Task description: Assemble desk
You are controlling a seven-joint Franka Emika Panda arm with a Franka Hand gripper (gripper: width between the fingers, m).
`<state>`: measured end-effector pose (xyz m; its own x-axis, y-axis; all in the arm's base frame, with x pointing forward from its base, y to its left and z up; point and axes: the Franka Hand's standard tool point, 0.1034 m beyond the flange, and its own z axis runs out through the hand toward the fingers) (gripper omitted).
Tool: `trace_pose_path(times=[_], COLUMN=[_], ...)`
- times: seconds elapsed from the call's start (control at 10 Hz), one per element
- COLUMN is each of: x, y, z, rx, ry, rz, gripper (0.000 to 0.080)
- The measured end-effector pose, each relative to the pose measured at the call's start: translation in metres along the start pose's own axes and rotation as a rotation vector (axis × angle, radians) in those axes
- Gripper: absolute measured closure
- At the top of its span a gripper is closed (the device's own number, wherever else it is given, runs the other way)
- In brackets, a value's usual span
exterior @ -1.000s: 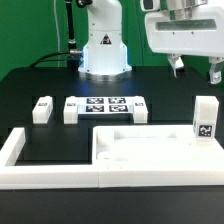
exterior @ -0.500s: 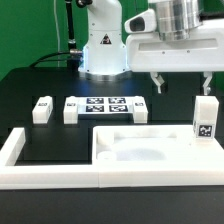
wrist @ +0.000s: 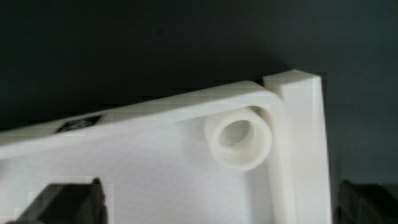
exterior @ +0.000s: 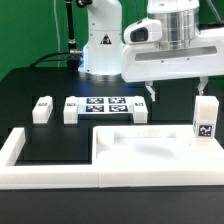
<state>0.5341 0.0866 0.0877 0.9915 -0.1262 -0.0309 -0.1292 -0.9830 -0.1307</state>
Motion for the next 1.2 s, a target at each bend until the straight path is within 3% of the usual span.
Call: trace_pose_path(times=[0.2,0.3,0.5,0.7,0.8,0.9,1.2], x=[-0.023,-0.03,-0.029,-0.044,-0.042,-0.052,-0.055], y=[0.044,0.053,0.05,0.048,0.053,0.057,0.058], z=[0.017,0.02,0.019,0.023,0.027,0.027,0.03], rx=[-0.023,-0.031,-0.029,-0.018,-0.017,-0.017,-0.004], ry=[-0.059,-0.086,-0.089,-0.321,-0.407,-0.534,-0.746], rz=[-0.158,-0.173,-0.171,-0.079,-0.06,-0.025,-0.008], gripper=[0.015,0.015,0.015,0.015,0.015,0.015,0.015])
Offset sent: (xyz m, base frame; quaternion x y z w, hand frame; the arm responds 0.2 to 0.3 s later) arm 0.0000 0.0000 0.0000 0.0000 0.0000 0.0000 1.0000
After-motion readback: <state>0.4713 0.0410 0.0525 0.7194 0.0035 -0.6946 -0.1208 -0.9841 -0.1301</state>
